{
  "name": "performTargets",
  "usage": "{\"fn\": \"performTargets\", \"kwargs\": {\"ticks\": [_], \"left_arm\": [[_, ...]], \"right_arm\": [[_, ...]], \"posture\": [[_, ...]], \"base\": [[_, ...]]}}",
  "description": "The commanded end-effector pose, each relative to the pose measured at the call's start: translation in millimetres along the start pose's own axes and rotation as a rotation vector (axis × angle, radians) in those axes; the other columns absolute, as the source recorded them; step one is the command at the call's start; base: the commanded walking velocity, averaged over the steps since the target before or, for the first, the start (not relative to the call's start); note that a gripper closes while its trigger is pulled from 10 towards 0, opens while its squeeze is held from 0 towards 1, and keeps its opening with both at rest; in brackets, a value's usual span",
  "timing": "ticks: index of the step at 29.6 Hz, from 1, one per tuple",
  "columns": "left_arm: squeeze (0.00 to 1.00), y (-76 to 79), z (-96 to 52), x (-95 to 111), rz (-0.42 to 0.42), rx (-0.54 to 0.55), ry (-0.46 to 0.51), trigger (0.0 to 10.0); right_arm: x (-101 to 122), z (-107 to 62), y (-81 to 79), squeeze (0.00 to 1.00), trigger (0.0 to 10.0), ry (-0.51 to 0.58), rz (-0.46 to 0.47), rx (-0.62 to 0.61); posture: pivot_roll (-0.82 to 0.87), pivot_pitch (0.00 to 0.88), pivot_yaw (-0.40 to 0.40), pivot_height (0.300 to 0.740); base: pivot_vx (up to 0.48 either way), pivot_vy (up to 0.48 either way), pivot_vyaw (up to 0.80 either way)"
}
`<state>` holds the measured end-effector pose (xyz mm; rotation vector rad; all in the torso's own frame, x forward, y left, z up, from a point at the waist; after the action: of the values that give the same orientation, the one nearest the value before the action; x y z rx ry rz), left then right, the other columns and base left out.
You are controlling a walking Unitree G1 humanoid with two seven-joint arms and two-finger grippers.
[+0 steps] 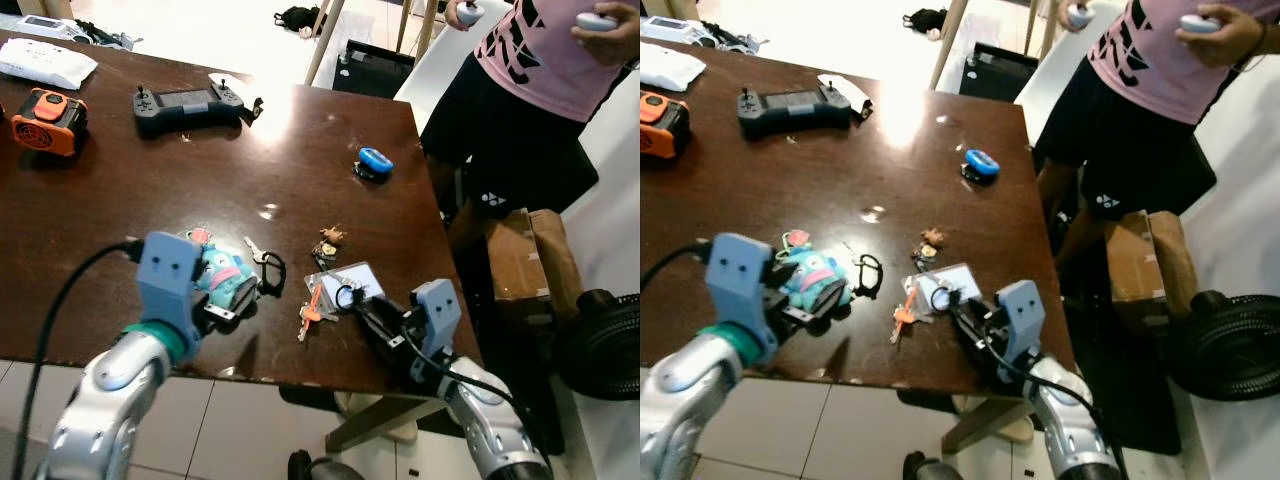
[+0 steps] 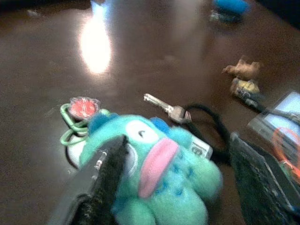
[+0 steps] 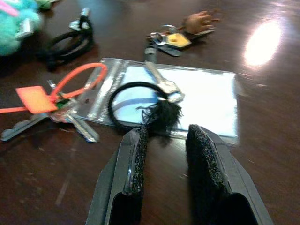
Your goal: Hang keys on a hook
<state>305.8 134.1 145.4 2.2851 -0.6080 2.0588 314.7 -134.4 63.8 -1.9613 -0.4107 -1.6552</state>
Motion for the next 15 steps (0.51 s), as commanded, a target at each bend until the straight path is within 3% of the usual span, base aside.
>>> {"fn": "performTargets", "kwargs": {"ticks": [1, 9, 11, 15], "left_arm": [[0.0, 9.4, 4.6, -7, 0.031, 0.002, -0.028, 10.0], [0.0, 5.5, 15.8, -26, 0.028, 0.196, -0.141, 10.0], [0.0, -1.8, 12.5, -40, 0.1, 0.272, -0.204, 10.0], [0.0, -7.6, 7.4, -53, 0.186, 0.31, -0.26, 10.0]], "right_arm": [[-22, -5.5, -2.0, 0.0, 10.0, -0.082, 0.039, -0.003], [-25, -9.1, -3.0, 0.0, 10.0, -0.083, 0.047, -0.006], [-27, -10.4, -3.8, 0.0, 10.0, -0.083, 0.051, -0.009], [-27, -10.8, -4.3, 0.0, 10.0, -0.082, 0.054, -0.01]], "posture": [[-0.08, 0.109, -0.118, 0.74], [-0.1, 0.119, -0.105, 0.74], [-0.11, 0.122, -0.1, 0.74], [-0.11, 0.124, -0.098, 0.74]], "base": [[0.0, 0.0, 0.0], [0.0, 0.0, 0.0], [0.0, 0.0, 0.0], [0.0, 0.0, 0.0]]}}
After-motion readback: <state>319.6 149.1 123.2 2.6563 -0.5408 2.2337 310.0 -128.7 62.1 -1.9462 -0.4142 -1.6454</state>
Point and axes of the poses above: a point about 5 cm out from each wrist's last joint towards the gripper, its own z axis pointing out of the wrist towards the gripper, its own x axis along the axis of the wrist's last joint, y = z × x, the point moved 3 cm from there along z, pointing out of the wrist towards the gripper, and after that the axes turned 9 degrees about z, right-handed, at the moved point
